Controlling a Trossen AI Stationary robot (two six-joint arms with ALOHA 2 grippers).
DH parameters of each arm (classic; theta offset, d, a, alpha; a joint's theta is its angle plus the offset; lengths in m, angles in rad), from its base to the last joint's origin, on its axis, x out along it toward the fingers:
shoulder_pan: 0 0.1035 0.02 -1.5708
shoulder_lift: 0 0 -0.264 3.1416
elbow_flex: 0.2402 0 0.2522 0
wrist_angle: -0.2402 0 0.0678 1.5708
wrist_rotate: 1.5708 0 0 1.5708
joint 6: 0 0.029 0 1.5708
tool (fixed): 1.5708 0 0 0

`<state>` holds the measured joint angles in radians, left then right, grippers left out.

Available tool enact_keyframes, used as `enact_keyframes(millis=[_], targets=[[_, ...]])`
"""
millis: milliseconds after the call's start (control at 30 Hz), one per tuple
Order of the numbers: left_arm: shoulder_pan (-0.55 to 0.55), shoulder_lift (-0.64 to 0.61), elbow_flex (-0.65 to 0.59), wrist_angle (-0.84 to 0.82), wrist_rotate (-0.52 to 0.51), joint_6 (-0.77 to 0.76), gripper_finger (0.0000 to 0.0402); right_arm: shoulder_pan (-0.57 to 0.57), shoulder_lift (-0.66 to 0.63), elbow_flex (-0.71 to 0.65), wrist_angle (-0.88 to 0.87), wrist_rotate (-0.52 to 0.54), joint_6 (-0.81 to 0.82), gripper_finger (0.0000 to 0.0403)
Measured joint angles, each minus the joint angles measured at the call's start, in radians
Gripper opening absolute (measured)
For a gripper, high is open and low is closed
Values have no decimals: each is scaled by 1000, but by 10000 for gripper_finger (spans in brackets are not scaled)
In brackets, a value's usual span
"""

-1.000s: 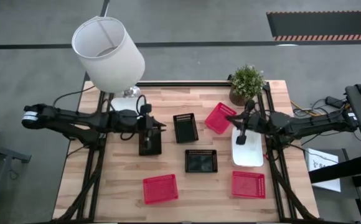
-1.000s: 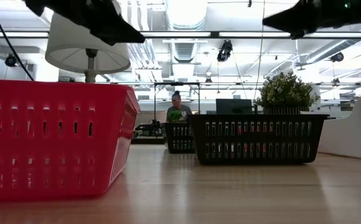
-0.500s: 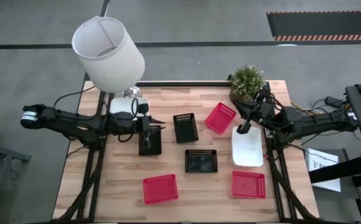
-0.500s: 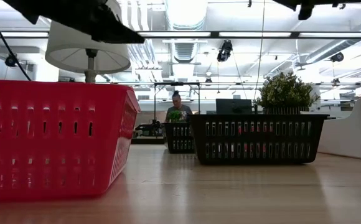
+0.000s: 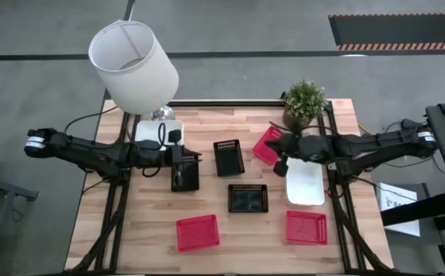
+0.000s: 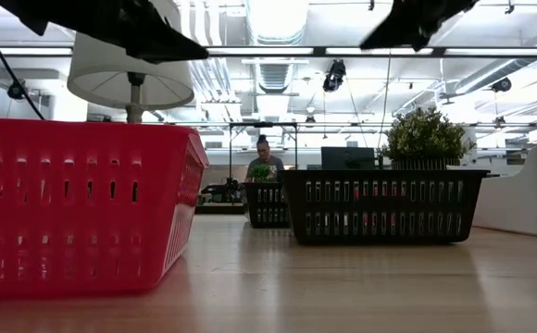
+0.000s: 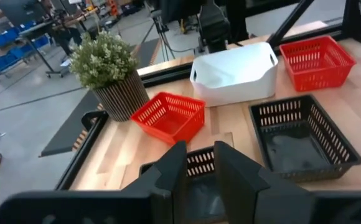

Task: Stack baskets by color
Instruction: Stack the top red bin on top of the bottom left red bin

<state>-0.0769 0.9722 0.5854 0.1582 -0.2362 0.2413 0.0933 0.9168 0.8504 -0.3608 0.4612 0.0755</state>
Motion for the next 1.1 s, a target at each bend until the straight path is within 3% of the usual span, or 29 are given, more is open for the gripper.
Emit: enact_keyframes(millis=[200,333,500,733,900,1100], targets=[[0,6,-2,33,0,1,65,0,96,171,-414,-1,240,9],[0,7,3,44,0,1,65,0,161,226,-515,-76,278,27],[0,-1,8,72,0,7,65,-2,232,264,-540,-144,259,91],[0,-1,8,102,-1,11,65,-2,301,246,-521,-147,162,176],[0,-2,8,136,-3,11,65,-7,336,211,-435,-147,104,202],[1,0,-1,167,-4,12,65,-7,375,241,-403,-151,75,203]])
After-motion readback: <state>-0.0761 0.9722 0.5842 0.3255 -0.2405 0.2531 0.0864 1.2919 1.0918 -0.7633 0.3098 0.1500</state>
